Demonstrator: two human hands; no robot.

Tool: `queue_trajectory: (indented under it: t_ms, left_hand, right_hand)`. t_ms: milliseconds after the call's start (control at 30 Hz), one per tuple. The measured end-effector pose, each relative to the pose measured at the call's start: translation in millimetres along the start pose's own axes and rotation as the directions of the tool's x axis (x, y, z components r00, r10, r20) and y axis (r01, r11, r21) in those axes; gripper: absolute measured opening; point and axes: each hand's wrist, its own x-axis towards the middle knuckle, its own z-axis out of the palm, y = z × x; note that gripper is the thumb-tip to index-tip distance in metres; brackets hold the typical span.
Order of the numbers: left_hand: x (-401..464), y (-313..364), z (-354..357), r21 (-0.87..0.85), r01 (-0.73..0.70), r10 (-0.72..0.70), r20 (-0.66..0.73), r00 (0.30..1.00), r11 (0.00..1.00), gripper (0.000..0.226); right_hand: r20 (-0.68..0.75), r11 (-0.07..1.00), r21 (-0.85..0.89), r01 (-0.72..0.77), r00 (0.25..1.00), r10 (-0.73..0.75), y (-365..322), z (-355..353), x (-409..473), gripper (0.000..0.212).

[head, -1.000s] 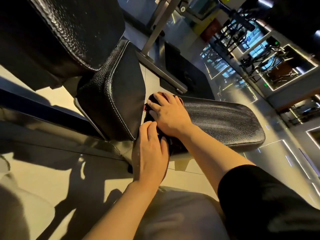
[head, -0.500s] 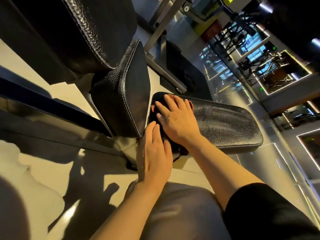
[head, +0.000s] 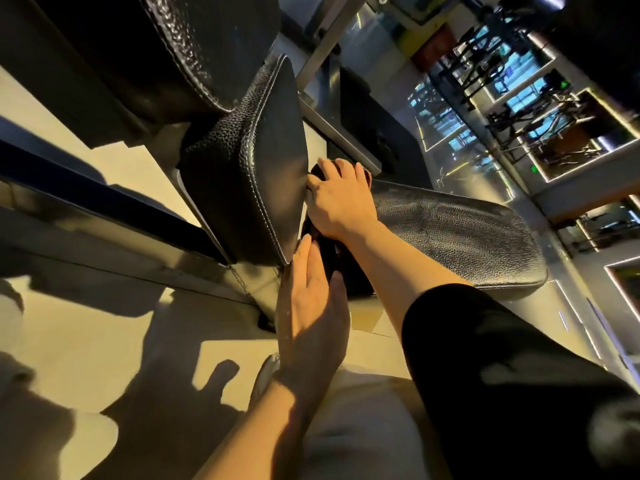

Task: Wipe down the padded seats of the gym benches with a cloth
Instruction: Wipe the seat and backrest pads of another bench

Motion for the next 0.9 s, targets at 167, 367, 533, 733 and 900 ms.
queue_trajectory:
  t_ms: [167, 367, 533, 733, 900]
  left_hand:
    - [-0.1, 9.2, -1.9, 0.042, 0.047, -0.047, -0.001, 0.999, 0.998, 0.064]
    - [-4.2, 10.9, 2.8, 0.105, 0.063, -0.06, -0.035, 0.998, 0.992, 0.05]
    - [-2.9, 8.7, 3.4, 0.156, 0.027, -0.02, -0.051, 0.999, 0.987, 0.052]
    - [5.0, 7.2, 7.7, 0.201, 0.036, -0.026, -0.05, 0.998, 0.979, 0.049]
    - [10.0, 18.9, 15.1, 0.171, 0.008, 0.0, -0.046, 0.999, 0.985, 0.049]
  right_hand:
    - [-0.007, 0.999, 0.014, 0.032, 0.999, -0.032, 0.1, -0.4, -12.5, 0.044]
    - [0.024, 0.995, 0.063, 0.075, 0.997, -0.076, 6.4, -9.5, -63.0, 0.052]
    - [0.028, 0.995, 0.088, 0.039, 0.999, -0.041, 6.2, -9.5, -56.6, 0.052]
    - [-0.012, 0.999, 0.042, 0.016, 1.0, -0.016, 9.8, -4.5, -32.1, 0.051]
    - [0.002, 0.999, 0.041, -0.01, 1.0, 0.01, 20.3, -4.9, -24.2, 0.049]
